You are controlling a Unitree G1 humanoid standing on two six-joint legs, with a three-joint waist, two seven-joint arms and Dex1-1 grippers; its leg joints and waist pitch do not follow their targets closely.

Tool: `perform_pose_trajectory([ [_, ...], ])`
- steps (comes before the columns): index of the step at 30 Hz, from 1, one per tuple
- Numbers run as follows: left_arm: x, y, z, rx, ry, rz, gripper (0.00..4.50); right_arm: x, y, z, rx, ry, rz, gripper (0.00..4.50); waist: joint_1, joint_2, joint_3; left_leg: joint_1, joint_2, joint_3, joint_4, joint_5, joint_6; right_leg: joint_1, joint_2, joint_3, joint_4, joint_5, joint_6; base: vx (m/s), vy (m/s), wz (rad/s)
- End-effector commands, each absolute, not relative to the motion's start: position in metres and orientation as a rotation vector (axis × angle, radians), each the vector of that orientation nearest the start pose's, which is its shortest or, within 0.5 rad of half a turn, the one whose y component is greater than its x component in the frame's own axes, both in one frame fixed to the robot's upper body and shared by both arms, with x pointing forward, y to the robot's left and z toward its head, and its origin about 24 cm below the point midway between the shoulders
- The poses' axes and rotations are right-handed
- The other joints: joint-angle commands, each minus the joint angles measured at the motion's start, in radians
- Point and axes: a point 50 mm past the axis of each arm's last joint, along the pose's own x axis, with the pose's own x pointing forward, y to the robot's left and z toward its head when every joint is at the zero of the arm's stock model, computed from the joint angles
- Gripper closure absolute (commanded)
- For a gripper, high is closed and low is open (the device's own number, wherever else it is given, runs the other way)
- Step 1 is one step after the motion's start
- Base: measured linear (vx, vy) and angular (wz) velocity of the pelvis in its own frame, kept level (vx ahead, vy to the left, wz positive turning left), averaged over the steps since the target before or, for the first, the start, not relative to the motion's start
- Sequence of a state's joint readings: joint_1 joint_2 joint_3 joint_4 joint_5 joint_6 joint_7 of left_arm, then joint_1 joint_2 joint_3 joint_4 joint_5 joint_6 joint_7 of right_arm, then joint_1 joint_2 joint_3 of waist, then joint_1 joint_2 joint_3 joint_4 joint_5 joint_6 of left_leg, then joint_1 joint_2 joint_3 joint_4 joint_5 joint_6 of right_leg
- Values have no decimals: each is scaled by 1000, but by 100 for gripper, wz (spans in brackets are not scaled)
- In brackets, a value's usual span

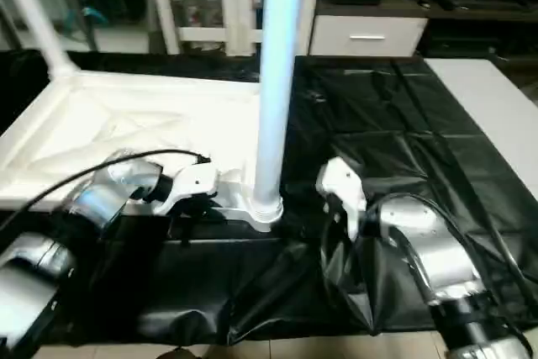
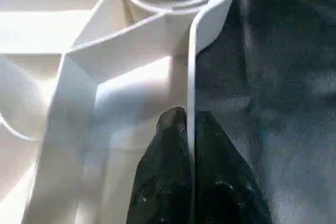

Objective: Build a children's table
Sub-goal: Rotate leg to tighten

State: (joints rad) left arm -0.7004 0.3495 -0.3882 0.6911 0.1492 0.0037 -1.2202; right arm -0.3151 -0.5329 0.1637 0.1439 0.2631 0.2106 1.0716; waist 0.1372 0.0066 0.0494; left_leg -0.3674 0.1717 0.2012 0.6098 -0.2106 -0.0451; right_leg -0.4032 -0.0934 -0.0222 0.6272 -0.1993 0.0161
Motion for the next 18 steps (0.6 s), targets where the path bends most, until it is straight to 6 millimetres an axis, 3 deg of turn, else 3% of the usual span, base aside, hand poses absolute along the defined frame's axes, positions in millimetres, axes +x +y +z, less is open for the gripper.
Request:
perform_pose_trajectory([
  [1,317,114,44,521,479,-1418,443,283,-174,79,-257,256,1164,53,1,-17,-60,12,62,-29,-79,-153,59,43,-65,29,-68,-98,-294,0,0,0],
  [7,308,111,40,540,484,-1482,443,293,-173,76,-285,274,1133,53,0,-30,-59,10,59,-26,-78,-134,70,40,-63,29,-69,-118,-273,0,0,0],
  [9,306,110,41,544,492,-1489,443,296,-173,75,-299,290,1148,53,-1,-26,-60,12,60,-26,-78,-123,73,40,-62,29,-67,-107,-274,0,0,0],
  [18,299,109,42,603,523,-1527,443,302,-161,69,-301,367,1311,53,1,-27,-62,12,60,-22,-71,-88,96,38,-59,27,-60,-50,-298,0,0,0],
])
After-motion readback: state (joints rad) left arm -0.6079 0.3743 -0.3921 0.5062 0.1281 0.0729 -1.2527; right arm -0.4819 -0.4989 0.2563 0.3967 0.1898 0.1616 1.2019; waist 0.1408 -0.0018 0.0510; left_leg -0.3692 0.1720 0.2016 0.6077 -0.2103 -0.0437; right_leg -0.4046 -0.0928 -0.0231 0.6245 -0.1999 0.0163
